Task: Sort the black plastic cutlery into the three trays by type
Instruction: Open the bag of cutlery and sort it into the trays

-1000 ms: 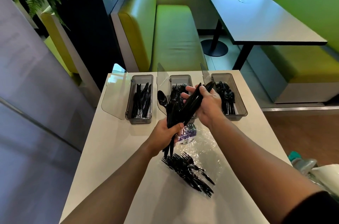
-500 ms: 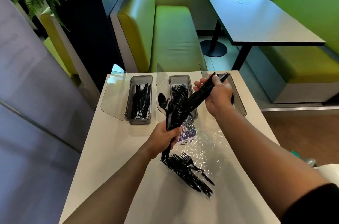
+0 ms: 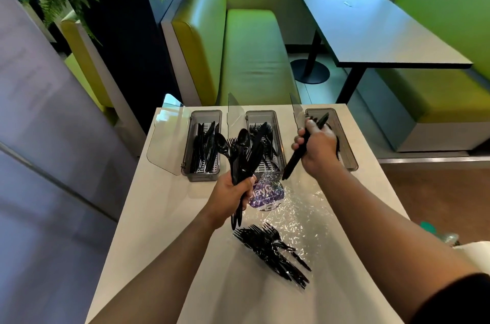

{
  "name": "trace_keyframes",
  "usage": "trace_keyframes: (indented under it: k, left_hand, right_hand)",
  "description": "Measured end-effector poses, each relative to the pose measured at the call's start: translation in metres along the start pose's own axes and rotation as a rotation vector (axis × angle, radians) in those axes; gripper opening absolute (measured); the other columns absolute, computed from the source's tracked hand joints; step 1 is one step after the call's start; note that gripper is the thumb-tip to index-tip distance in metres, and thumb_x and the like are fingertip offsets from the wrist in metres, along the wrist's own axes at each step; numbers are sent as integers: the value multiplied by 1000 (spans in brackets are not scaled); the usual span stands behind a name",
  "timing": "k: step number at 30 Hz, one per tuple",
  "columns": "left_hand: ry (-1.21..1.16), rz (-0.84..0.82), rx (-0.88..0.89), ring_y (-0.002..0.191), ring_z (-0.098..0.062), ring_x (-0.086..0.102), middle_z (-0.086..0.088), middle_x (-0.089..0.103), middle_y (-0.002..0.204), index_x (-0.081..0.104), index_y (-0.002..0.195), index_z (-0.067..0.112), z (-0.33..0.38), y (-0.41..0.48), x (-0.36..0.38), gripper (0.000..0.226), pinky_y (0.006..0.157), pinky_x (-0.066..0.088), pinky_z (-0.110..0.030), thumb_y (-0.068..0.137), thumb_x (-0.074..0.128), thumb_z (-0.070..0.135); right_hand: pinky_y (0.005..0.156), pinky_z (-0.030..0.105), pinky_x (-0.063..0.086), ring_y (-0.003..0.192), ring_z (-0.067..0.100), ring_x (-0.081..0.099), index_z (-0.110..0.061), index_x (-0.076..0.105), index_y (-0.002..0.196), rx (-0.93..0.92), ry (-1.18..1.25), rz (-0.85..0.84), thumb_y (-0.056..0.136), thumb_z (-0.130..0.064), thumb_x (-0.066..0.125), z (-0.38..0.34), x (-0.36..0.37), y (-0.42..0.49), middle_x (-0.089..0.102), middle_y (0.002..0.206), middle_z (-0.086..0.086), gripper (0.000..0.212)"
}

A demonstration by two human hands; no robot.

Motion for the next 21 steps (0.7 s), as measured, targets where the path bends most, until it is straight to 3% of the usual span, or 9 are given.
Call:
trace_keyframes:
  k: [6,11,17,21]
  left_hand:
    - [-20,46,39,50,-18,46,-10,53,68,57,85,7,11,-3,-14,17,49,42,-29,102,57,11]
    - [-66,80,31,51,-16,46,-8,53,67,56,83,7,10,-9,-30,19,48,41,-27,102,56,11]
    - [-88,134,23,52,-17,45,-12,51,69,56,83,5,6,-23,-68,19,48,40,-27,101,57,11]
    - [-109,198,-2,54,-17,47,-11,53,70,61,86,8,-4,-33,-106,16,49,41,-27,101,57,12]
  right_hand:
    - [57,30,45,58,13,49,-7,56,123,123,-38,-150,106,-5,42,38,11,-14,53,72,3,22]
    - [58,38,52,58,19,54,-12,57,112,165,24,-253,108,-11,41,40,38,-26,58,72,6,17]
    - [38,22,34,43,10,36,-15,51,110,176,-126,-366,109,-20,41,45,111,-26,50,62,1,12]
    - [42,27,48,41,11,36,-17,47,98,208,-318,-417,108,-19,44,71,172,-25,44,60,1,11]
Point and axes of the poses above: each hand's wrist, its own y-axis towards the middle knuckle, its own x-axis out of the palm, z = x × y, the point moved 10 cm from there along y, towards the middle knuckle
